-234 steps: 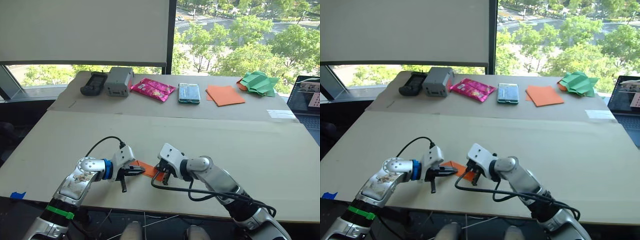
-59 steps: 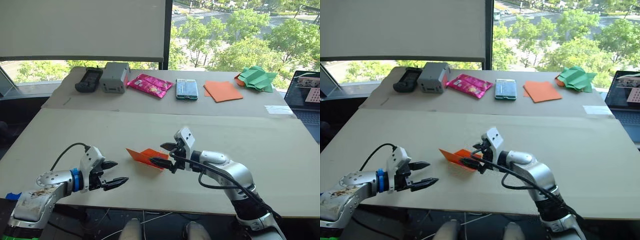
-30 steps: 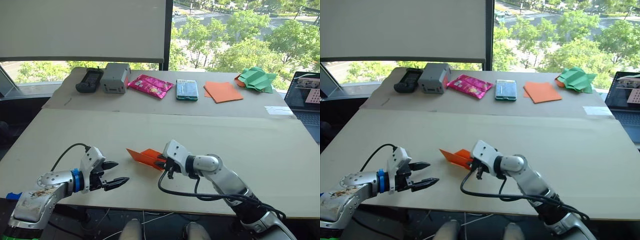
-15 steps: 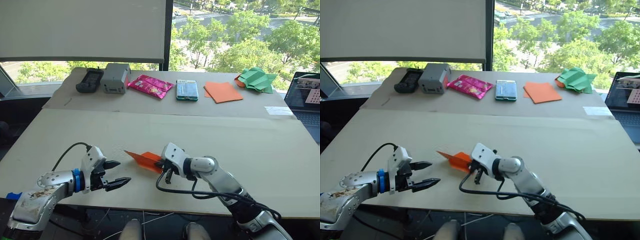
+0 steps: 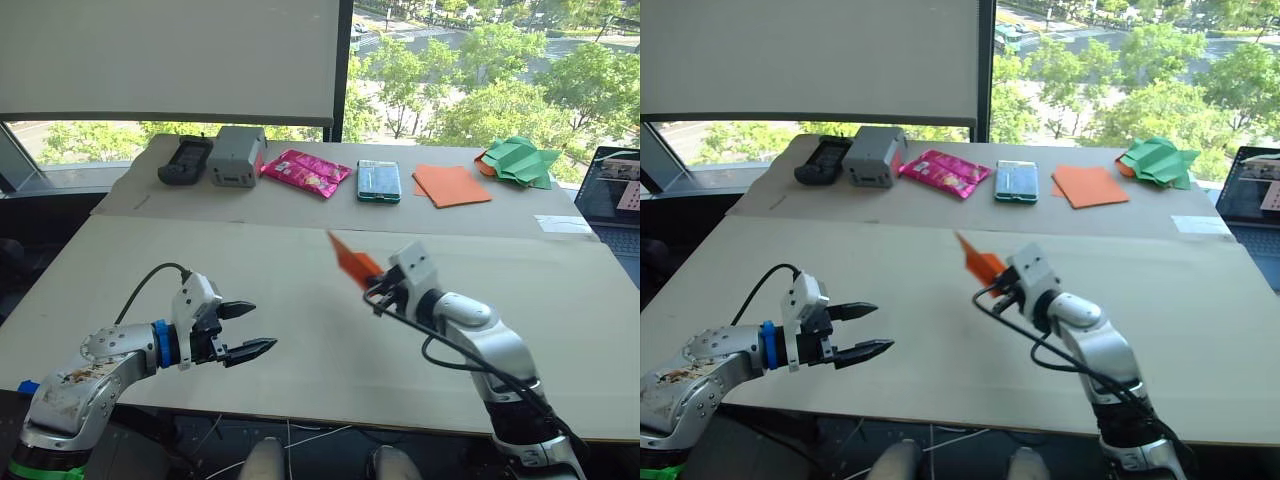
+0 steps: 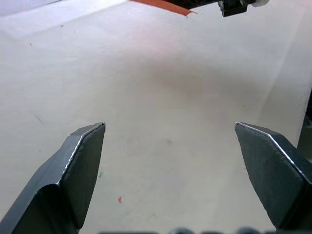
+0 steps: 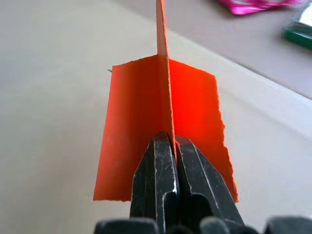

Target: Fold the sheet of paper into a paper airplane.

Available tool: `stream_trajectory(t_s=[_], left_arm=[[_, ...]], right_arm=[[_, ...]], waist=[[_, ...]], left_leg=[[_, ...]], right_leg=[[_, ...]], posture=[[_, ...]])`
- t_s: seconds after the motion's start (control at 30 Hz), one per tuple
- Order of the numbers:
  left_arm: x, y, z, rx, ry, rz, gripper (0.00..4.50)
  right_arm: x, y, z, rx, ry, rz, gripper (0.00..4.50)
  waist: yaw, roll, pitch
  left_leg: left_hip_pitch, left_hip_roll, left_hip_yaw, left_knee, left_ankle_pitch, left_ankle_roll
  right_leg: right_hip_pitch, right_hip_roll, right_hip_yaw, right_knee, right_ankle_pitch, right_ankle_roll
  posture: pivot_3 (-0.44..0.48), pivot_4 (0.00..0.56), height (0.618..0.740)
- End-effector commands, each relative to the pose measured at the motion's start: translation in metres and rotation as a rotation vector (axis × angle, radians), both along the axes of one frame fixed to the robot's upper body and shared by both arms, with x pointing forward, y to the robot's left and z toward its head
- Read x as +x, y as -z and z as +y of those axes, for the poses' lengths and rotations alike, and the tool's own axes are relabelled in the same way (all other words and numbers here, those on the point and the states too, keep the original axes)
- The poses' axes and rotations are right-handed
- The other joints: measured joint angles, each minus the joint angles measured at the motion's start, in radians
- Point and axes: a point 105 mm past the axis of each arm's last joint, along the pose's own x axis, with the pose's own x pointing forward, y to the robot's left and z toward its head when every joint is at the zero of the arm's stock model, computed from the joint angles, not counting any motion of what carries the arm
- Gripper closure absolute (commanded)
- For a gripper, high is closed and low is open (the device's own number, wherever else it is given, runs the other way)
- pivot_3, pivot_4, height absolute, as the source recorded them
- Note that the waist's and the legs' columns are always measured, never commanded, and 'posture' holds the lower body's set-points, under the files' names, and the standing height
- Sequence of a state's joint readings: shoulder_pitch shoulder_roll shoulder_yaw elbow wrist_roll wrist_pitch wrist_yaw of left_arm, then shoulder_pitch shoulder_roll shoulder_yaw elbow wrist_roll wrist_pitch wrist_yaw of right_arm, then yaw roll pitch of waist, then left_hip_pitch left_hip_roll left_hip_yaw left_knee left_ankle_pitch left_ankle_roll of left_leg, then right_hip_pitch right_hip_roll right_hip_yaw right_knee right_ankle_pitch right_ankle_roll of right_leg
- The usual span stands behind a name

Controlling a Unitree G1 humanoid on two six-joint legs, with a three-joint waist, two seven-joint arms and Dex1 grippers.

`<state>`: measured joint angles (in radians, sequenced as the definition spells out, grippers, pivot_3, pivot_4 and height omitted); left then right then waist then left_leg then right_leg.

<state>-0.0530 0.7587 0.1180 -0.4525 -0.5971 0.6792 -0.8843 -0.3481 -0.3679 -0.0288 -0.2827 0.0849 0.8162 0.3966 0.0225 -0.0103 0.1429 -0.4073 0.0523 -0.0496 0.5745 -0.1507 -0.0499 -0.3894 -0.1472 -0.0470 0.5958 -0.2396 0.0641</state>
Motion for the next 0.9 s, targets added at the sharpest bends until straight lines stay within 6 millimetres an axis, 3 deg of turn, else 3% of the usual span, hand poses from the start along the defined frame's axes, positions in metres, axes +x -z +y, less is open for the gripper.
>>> stream_trajectory(t_s=[0.03,0.13,0.23,0.33,0.53,0.77,0.9], left_arm=[[-0.001,-0.029,-0.019,-0.009,0.071,-0.127,0.0],[-0.003,-0.045,-0.031,-0.004,0.13,-0.186,0.0],[-0.005,-0.049,-0.036,-0.004,0.166,-0.193,0.0],[-0.006,-0.047,-0.037,-0.005,0.189,-0.179,0.0],[-0.009,-0.037,-0.038,0.015,0.215,-0.144,0.0],[-0.006,-0.038,-0.037,0.017,0.205,-0.149,0.0],[-0.004,-0.039,-0.031,0.022,0.174,-0.147,0.0]], right_arm=[[-0.003,-0.004,-0.07,-0.012,0.337,0.025,4.47],[-0.01,0.005,-0.089,-0.034,0.405,0.087,4.47],[-0.012,0.013,-0.099,-0.048,0.44,0.126,4.47],[-0.01,0.021,-0.1,-0.065,0.423,0.145,4.47],[-0.008,0.033,-0.107,-0.065,0.435,0.178,4.47],[-0.008,0.013,-0.108,-0.018,0.436,0.103,2.19],[-0.012,-0.019,-0.099,0.029,0.37,-0.009,0.81]], waist=[[0.003,0.0,0.0],[0.001,0.0,0.0],[-0.016,0.003,-0.002],[-0.026,0.003,-0.001],[-0.028,0.002,-0.001],[-0.028,0.001,0.0],[-0.025,0.001,0.0]], left_leg=[[0.0,0.0,0.0,0.0,0.0,0.0],[0.0,0.0,0.0,0.0,0.0,0.0],[0.001,0.0,0.0,0.0,0.001,0.002],[0.001,-0.001,0.0,0.0,0.006,0.009],[0.001,-0.001,0.0,0.0,0.004,0.007],[0.0,-0.002,0.0,0.001,0.003,0.005],[0.0,-0.002,0.0,0.001,0.006,0.01]], right_leg=[[0.0,0.0,0.0,0.0,0.0,0.0],[0.001,0.0,0.0,0.0,0.002,0.001],[0.002,0.0,0.001,0.0,0.004,0.002],[0.003,0.0,0.003,0.0,0.004,0.003],[0.002,0.0,0.003,-0.001,0.004,0.003],[0.002,0.0,0.003,-0.001,0.004,0.003],[0.001,0.0,0.003,0.0,0.004,0.003]], posture=[[0.0,0.15,0.702],[0.0,0.15,0.702],[0.0,0.15,0.702],[0.0,0.15,0.702],[0.0,0.15,0.702],[0.0,0.15,0.702],[0.0,0.15,0.702]])
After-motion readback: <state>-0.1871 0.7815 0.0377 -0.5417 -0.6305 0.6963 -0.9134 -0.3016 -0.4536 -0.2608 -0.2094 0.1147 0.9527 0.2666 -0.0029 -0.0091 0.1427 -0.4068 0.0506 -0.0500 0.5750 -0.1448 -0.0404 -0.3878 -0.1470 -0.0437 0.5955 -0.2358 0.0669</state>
